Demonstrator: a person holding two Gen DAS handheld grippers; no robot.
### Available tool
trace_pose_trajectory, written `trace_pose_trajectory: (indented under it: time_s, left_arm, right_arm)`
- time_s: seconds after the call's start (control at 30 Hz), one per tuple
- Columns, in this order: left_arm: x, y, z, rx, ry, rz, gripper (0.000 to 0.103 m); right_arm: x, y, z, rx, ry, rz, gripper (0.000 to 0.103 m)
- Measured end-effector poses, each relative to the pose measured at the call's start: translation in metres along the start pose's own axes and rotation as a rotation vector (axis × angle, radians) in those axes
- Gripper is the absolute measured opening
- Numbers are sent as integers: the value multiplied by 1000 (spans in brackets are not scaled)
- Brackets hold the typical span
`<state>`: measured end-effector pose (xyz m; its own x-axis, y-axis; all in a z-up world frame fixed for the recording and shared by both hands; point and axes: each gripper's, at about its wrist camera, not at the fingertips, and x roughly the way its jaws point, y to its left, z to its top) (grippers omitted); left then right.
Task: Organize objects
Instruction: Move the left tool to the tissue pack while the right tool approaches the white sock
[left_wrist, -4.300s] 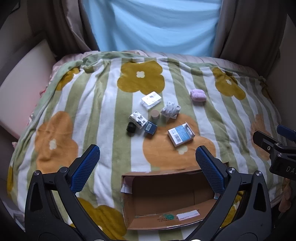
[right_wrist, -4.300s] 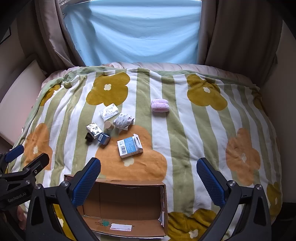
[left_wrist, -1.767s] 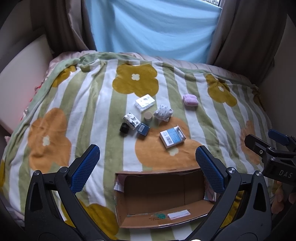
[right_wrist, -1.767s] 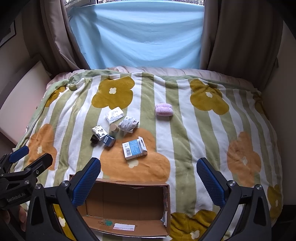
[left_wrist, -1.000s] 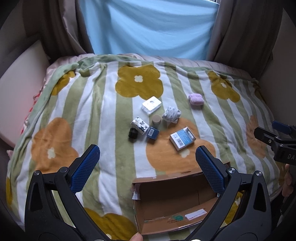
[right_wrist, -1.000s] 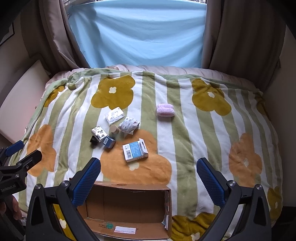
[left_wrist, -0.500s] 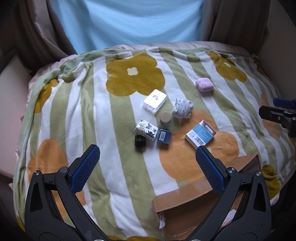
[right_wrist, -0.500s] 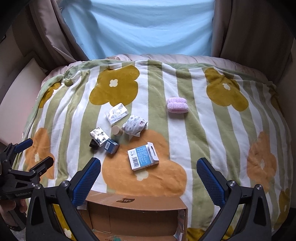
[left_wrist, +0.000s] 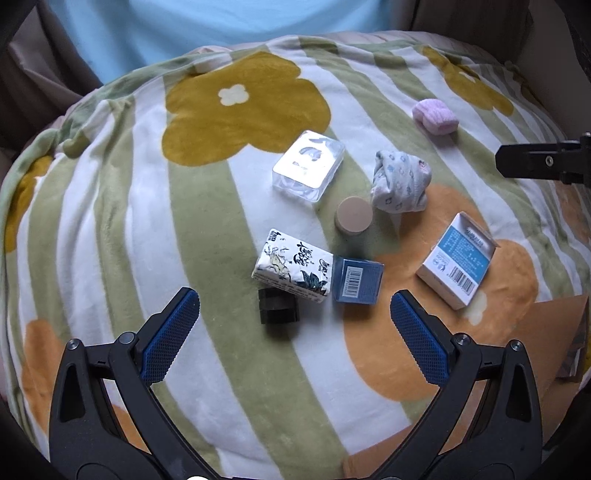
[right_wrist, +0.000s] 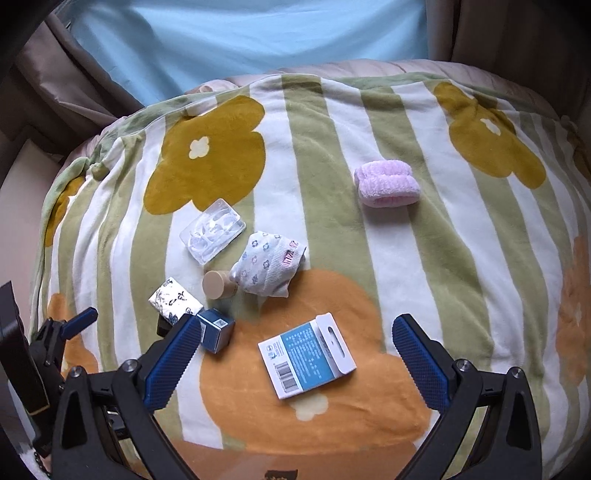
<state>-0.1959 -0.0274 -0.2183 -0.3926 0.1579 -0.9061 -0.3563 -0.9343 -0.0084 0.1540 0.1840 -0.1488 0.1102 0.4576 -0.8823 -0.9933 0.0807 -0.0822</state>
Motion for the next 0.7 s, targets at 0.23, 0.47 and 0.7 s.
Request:
trace_pose_trajectory:
  time_s: [0.23,0.47,0.7]
  left_arm:
    - [40,7,-5,44,35,19,102]
    - [57,8,-6,68,43,20,102]
    - [65,13,-4,70,39,15,102]
  right_arm:
    - [51,2,9,70,33,23,103]
    - [81,0,13,117,57,30,103]
    - [96,6,23,215,92,36,102]
